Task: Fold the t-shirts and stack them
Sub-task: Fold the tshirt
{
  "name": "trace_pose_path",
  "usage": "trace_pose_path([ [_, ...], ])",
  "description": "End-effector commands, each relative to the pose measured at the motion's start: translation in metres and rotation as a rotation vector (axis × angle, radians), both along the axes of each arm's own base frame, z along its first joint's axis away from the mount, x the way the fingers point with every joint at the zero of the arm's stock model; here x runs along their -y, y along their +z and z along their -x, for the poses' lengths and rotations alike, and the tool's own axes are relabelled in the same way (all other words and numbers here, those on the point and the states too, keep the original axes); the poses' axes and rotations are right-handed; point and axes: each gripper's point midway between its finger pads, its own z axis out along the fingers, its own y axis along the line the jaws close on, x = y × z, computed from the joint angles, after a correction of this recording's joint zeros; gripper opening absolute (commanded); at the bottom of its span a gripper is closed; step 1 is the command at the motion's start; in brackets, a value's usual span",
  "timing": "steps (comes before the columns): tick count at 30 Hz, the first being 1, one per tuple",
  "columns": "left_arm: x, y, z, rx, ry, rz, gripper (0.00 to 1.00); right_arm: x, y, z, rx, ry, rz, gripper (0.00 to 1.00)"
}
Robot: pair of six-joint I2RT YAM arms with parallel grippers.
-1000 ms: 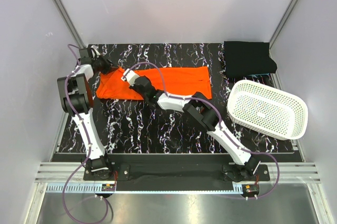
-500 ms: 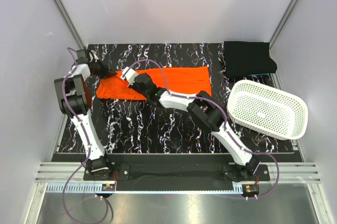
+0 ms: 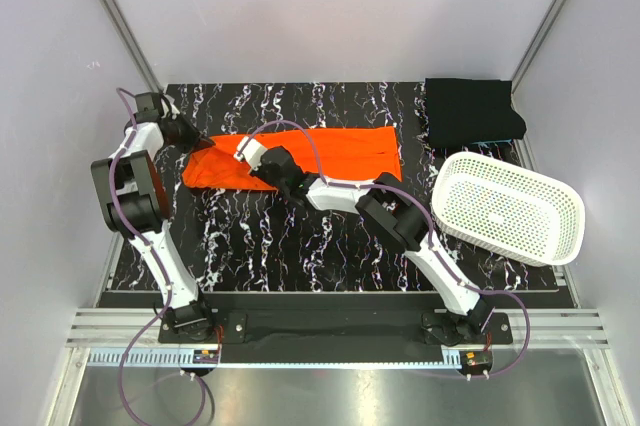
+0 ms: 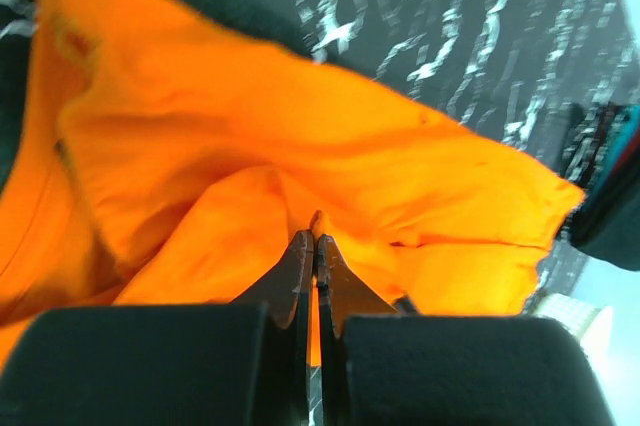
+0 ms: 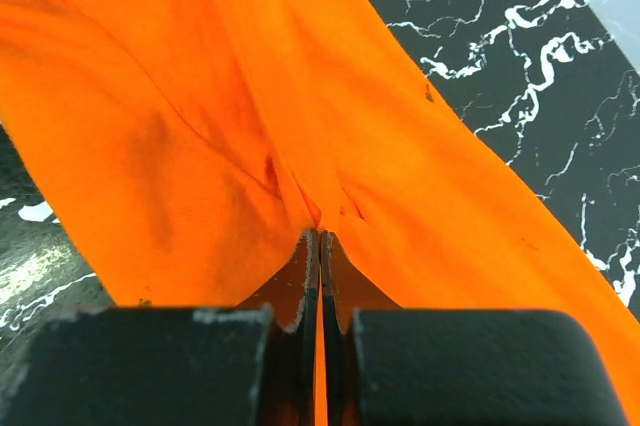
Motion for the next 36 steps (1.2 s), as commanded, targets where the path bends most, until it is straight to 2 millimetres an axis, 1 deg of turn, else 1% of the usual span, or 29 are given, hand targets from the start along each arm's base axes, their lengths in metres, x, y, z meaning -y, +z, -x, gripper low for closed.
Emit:
trace_pose_path([
  [1, -0.013, 0.013, 0.015, -0.009, 0.028, -0.086, 0.00, -0.010, 0.069, 0.003, 0.085, 0.029, -0.115, 0.00],
  [2, -0.013, 0.010, 0.019, -0.022, 0.027, -0.092, 0.00, -0.009, 0.067, 0.005, 0.080, 0.035, -0.114, 0.00],
  [4, -0.016, 0.010, 0.026, -0.038, 0.035, -0.120, 0.00, -0.009, 0.075, 0.007, 0.086, 0.041, -0.131, 0.00],
  [6, -0.016, 0.003, 0.034, -0.063, 0.044, -0.127, 0.00, -0.011, 0.073, 0.013, 0.077, 0.066, -0.132, 0.00],
  [7, -0.020, 0.001, 0.037, -0.074, 0.060, -0.147, 0.02, -0.013, 0.075, 0.015, 0.075, 0.074, -0.136, 0.00],
  [8, -0.020, -0.004, 0.041, -0.088, 0.065, -0.149, 0.02, -0.014, 0.071, 0.018, 0.069, 0.088, -0.131, 0.00],
  [10, -0.021, -0.005, 0.045, -0.097, 0.075, -0.158, 0.03, -0.015, 0.065, 0.021, 0.055, 0.088, -0.128, 0.00],
  [12, -0.021, -0.012, 0.049, -0.116, 0.082, -0.158, 0.07, -0.012, 0.060, 0.021, 0.036, 0.077, -0.122, 0.00],
  [14, -0.020, -0.017, 0.053, -0.134, 0.083, -0.153, 0.15, -0.010, 0.057, 0.023, 0.007, 0.068, -0.117, 0.16],
  [15, -0.020, -0.017, 0.055, -0.139, 0.091, -0.152, 0.16, -0.009, 0.057, 0.025, -0.003, 0.073, -0.112, 0.21],
  [16, -0.022, -0.016, 0.057, -0.138, 0.099, -0.164, 0.17, -0.009, 0.064, 0.027, -0.007, 0.080, -0.118, 0.24],
  [17, -0.021, -0.016, 0.059, -0.137, 0.100, -0.168, 0.18, -0.008, 0.066, 0.029, -0.016, 0.081, -0.118, 0.28],
  [18, -0.022, -0.008, 0.058, -0.115, 0.103, -0.179, 0.19, -0.006, 0.066, 0.032, -0.028, 0.081, -0.113, 0.30],
  [19, -0.023, -0.004, 0.058, -0.106, 0.102, -0.184, 0.20, -0.004, 0.077, 0.033, -0.023, 0.077, -0.128, 0.32],
  [20, -0.024, 0.004, 0.056, -0.086, 0.101, -0.194, 0.22, -0.001, 0.076, 0.036, -0.033, 0.076, -0.125, 0.35],
  [21, -0.025, 0.017, 0.055, -0.055, 0.104, -0.206, 0.23, 0.000, 0.079, 0.039, -0.041, 0.077, -0.133, 0.35],
  [22, -0.027, 0.022, 0.055, -0.042, 0.110, -0.218, 0.24, 0.001, 0.086, 0.040, -0.044, 0.081, -0.148, 0.36],
  [24, -0.022, 0.038, 0.048, 0.020, 0.088, -0.234, 0.25, 0.000, 0.088, 0.043, -0.079, 0.072, -0.171, 0.34],
  [26, -0.016, 0.039, 0.043, 0.031, 0.069, -0.235, 0.26, -0.003, 0.089, 0.040, -0.113, 0.074, -0.194, 0.23],
  [27, -0.013, 0.034, 0.042, 0.020, 0.061, -0.217, 0.26, -0.004, 0.085, 0.042, -0.158, 0.069, -0.203, 0.21],
  [28, -0.009, 0.031, 0.041, 0.019, 0.045, -0.197, 0.26, -0.010, 0.082, 0.040, -0.181, 0.079, -0.213, 0.20],
  [29, -0.007, 0.029, 0.038, 0.016, 0.041, -0.193, 0.26, -0.011, 0.081, 0.039, -0.201, 0.077, -0.220, 0.18],
  [30, -0.007, 0.021, 0.035, 0.008, 0.032, -0.193, 0.26, -0.013, 0.075, 0.040, -0.241, 0.071, -0.228, 0.17],
  [31, -0.005, 0.018, 0.033, 0.007, 0.026, -0.191, 0.26, -0.020, 0.074, 0.040, -0.260, 0.084, -0.242, 0.14],
  [32, -0.004, 0.016, 0.030, 0.008, 0.020, -0.188, 0.26, -0.021, 0.073, 0.037, -0.276, 0.074, -0.252, 0.13],
  [33, -0.003, 0.008, 0.029, -0.008, 0.017, -0.180, 0.26, -0.024, 0.068, 0.040, -0.323, 0.076, -0.273, 0.13],
  [34, -0.002, 0.005, 0.028, -0.014, 0.015, -0.174, 0.25, -0.028, 0.062, 0.042, -0.355, 0.091, -0.282, 0.12],
  [35, -0.003, -0.001, 0.029, -0.030, 0.022, -0.173, 0.25, -0.030, 0.062, 0.038, -0.368, 0.092, -0.298, 0.11],
  [36, -0.004, -0.009, 0.028, -0.041, 0.030, -0.174, 0.25, -0.028, 0.058, 0.034, -0.400, 0.074, -0.317, 0.10],
])
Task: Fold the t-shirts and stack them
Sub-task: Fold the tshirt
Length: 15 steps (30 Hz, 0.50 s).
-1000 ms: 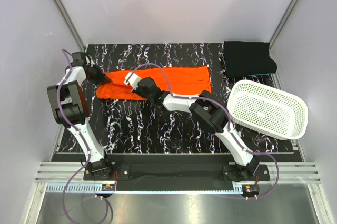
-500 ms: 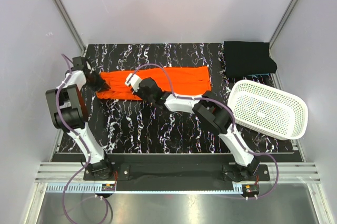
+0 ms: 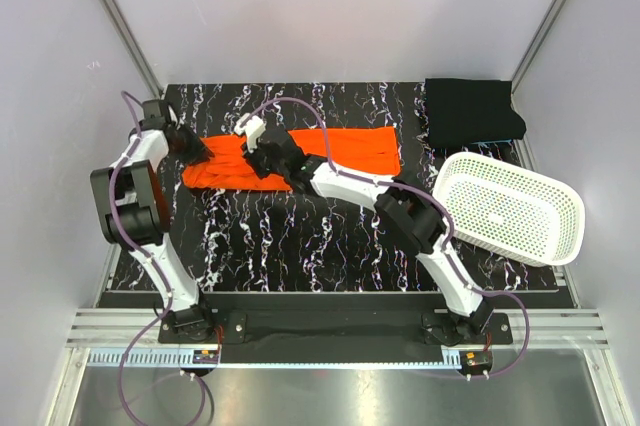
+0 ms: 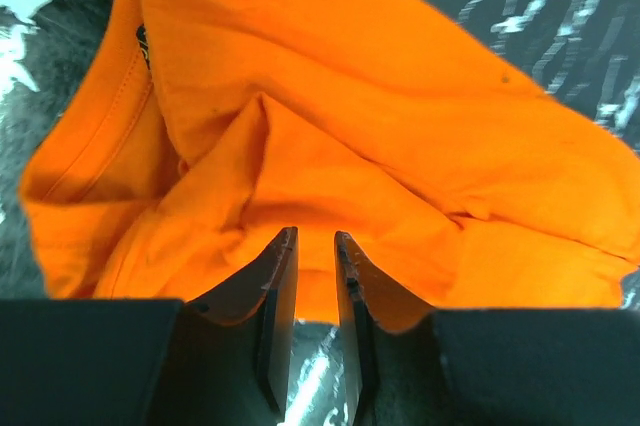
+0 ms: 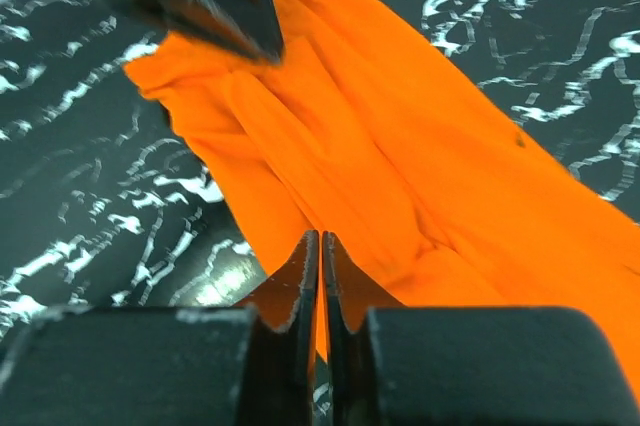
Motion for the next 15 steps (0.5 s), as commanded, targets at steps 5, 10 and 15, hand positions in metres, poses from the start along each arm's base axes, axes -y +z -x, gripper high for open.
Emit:
trace_pose_path([
  [5, -0.015, -0.041, 0.002, -0.071, 0.069, -0.058, 0.23, 0.008, -0.053, -0.014, -0.245, -0.019, -0.029, 0.00],
  [10, -0.030, -0.050, -0.004, -0.072, 0.127, -0.112, 0.23, 0.032, -0.081, -0.030, -0.317, -0.090, 0.015, 0.00],
  [15, -0.033, -0.055, -0.021, -0.062, 0.112, -0.115, 0.23, 0.046, -0.090, -0.034, -0.303, -0.130, 0.084, 0.00],
])
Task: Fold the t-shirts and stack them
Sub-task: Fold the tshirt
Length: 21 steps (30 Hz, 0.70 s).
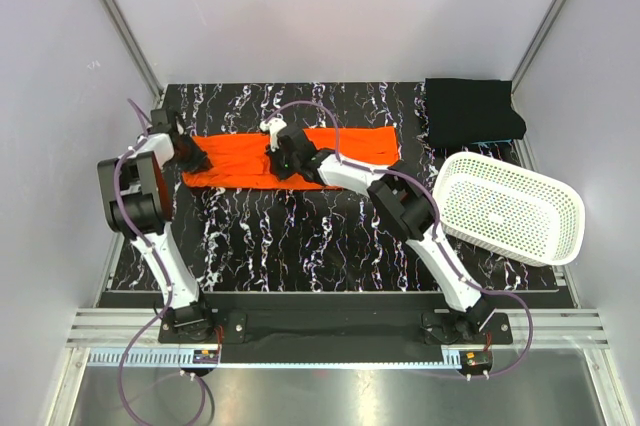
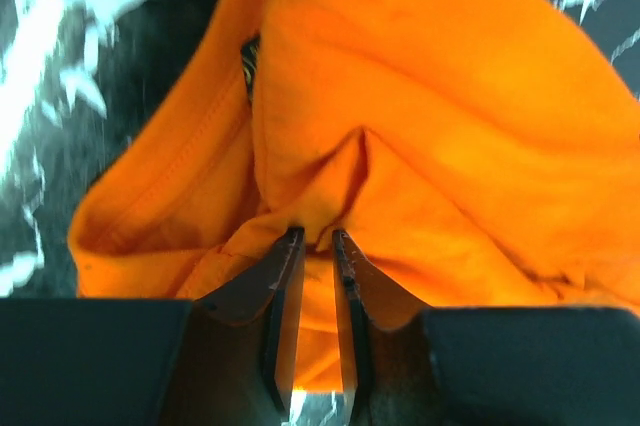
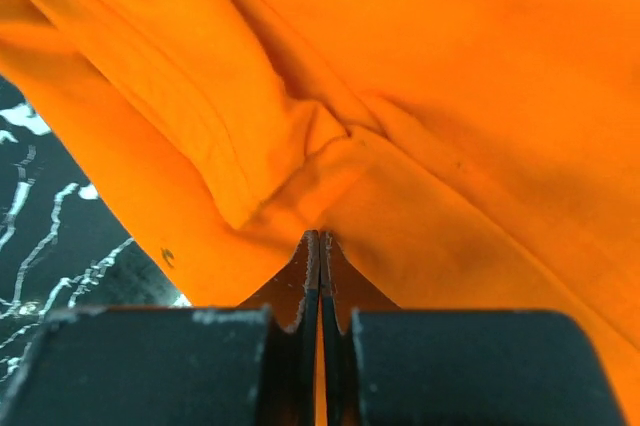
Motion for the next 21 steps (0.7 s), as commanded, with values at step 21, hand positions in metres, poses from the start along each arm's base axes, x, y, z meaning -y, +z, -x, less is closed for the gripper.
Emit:
trace_pose_path([
  [21, 0.020, 0.184, -0.148, 0.549, -0.161, -0.011, 0.31, 0.157, 0.234, 0.040, 0.223, -0.459, -0.134, 0.05],
])
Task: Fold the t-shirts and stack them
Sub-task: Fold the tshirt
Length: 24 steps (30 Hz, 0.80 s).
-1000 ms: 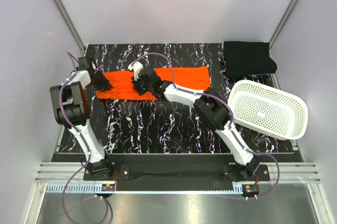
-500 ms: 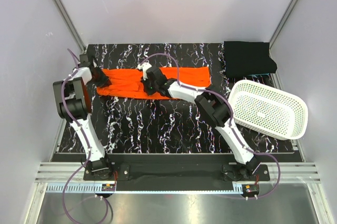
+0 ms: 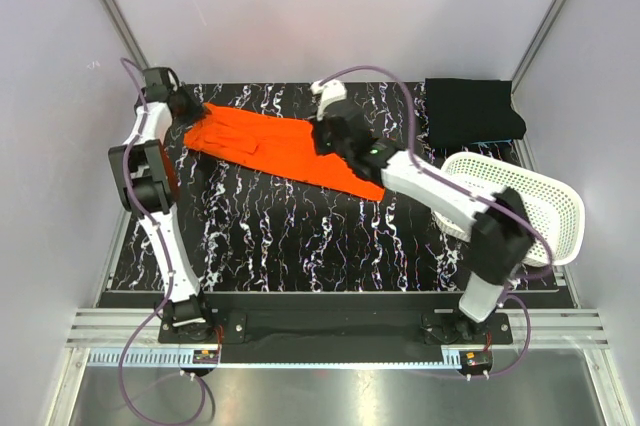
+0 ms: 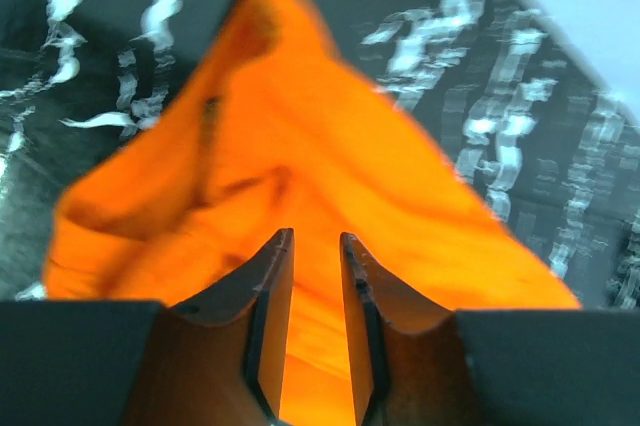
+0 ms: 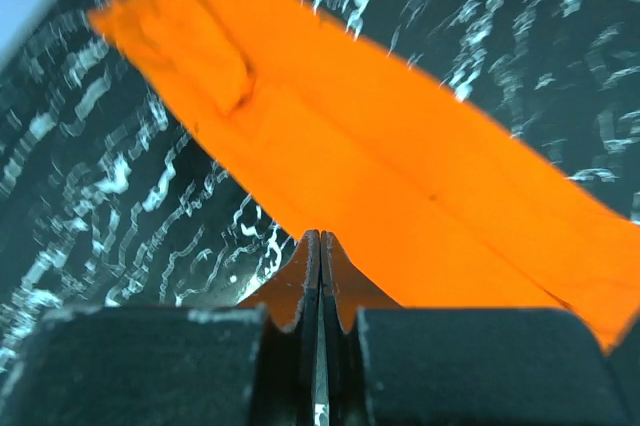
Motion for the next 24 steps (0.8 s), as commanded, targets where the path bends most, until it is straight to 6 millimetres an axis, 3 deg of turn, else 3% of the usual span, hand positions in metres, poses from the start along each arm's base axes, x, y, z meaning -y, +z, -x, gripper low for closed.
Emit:
trace_pose_path([
  [1, 0.042, 0.112, 0.007, 0.235, -0.099, -0.014, 0.31, 0.038, 0.033, 0.013, 0.030, -0.128, -0.071, 0.05],
  [2, 0.064, 0.136, 0.013, 0.291, -0.131, -0.003, 0.31, 0.046, 0.035, 0.018, 0.019, -0.153, -0.085, 0.04],
  [3, 0.077, 0.138, 0.020, 0.297, -0.151, 0.007, 0.30, 0.059, 0.047, 0.025, 0.029, -0.192, -0.109, 0.04],
  [4, 0.111, 0.121, 0.034, 0.265, -0.214, 0.029, 0.29, 0.078, 0.042, 0.027, 0.025, -0.268, -0.095, 0.03],
  [5, 0.127, 0.128, 0.043, 0.277, -0.244, 0.029, 0.27, 0.089, 0.036, 0.034, -0.015, -0.311, -0.099, 0.02],
  [6, 0.144, 0.126, 0.051, 0.264, -0.268, 0.047, 0.24, 0.100, 0.050, 0.043, -0.006, -0.328, -0.135, 0.02],
  [7, 0.180, 0.110, 0.067, 0.226, -0.341, 0.076, 0.17, 0.107, 0.044, 0.050, -0.024, -0.336, -0.138, 0.01],
  [8, 0.197, 0.110, 0.075, 0.224, -0.372, 0.086, 0.12, 0.112, 0.045, 0.057, -0.039, -0.346, -0.161, 0.01],
  [9, 0.212, 0.103, 0.083, 0.208, -0.389, 0.084, 0.06, 0.120, 0.059, 0.066, -0.023, -0.348, -0.199, 0.00],
  [10, 0.246, 0.088, 0.101, 0.176, -0.450, 0.081, 0.00, 0.126, 0.055, 0.071, -0.027, -0.357, -0.202, 0.00],
  [11, 0.260, 0.081, 0.109, 0.167, -0.477, 0.060, 0.00, 0.132, 0.058, 0.076, -0.027, -0.365, -0.215, 0.00],
  [12, 0.268, 0.072, 0.112, 0.151, -0.472, 0.033, 0.00, 0.140, 0.073, 0.084, -0.001, -0.365, -0.253, 0.00],
  [13, 0.292, 0.060, 0.126, 0.122, -0.509, 0.030, 0.00, 0.146, 0.074, 0.088, 0.004, -0.371, -0.260, 0.00],
  [15, 0.310, 0.037, 0.134, 0.074, -0.517, 0.015, 0.00, 0.157, 0.091, 0.098, 0.037, -0.371, -0.297, 0.00],
  [17, 0.334, 0.013, 0.145, 0.018, -0.540, 0.019, 0.00, 0.166, 0.094, 0.103, 0.049, -0.383, -0.294, 0.00],
  [19, 0.355, 0.003, 0.153, 0.000, -0.572, 0.021, 0.00, 0.172, 0.101, 0.109, 0.061, -0.385, -0.302, 0.00],
  [20, 0.361, -0.011, 0.158, -0.034, -0.580, 0.012, 0.00, 0.174, 0.099, 0.111, 0.055, -0.383, -0.291, 0.00],
  [22, 0.374, -0.021, 0.164, -0.056, -0.599, -0.012, 0.00, 0.178, 0.100, 0.116, 0.056, -0.380, -0.290, 0.00],
  [24, 0.369, -0.045, 0.170, -0.125, -0.592, -0.083, 0.00, 0.182, 0.098, 0.119, 0.053, -0.383, -0.291, 0.00],
])
